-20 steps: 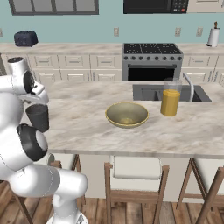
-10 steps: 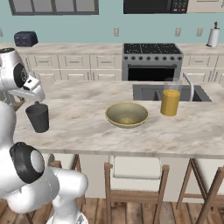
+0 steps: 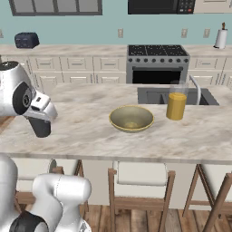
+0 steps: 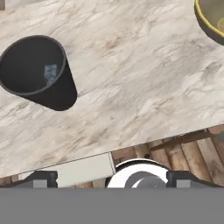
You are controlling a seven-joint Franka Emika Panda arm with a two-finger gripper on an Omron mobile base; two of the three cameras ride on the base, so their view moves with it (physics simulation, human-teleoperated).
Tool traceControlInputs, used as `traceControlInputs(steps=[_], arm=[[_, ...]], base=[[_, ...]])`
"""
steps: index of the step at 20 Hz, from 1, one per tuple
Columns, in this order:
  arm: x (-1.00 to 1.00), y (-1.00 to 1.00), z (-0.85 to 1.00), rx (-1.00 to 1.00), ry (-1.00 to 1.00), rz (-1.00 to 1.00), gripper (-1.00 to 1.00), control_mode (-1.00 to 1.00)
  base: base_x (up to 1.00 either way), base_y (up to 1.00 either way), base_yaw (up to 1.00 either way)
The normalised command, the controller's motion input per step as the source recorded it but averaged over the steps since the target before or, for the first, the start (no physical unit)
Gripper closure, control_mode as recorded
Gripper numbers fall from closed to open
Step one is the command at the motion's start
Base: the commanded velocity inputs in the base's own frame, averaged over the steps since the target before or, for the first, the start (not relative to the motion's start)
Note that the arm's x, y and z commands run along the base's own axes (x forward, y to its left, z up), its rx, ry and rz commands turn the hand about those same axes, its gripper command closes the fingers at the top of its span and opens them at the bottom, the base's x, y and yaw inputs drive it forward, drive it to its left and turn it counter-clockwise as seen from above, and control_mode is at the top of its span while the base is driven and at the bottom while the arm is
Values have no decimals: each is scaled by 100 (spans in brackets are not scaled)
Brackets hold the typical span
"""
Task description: There are two ice cubes in the ice bowl. Place both ice cubes in the glass cup.
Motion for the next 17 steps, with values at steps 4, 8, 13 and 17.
traceControlInputs(steps=[4,8,13,17], arm=[[-100,-100,-1,0,-19,14,-100,-100],[-97,-99,2,6,-43,3,-100,-100],[0,-2,0,0,0,0,-100,-100],[-3,0,0,0,-1,0,-100,-100]], base=[[0,0,0],[0,0,0],[0,0,0],[0,0,0]])
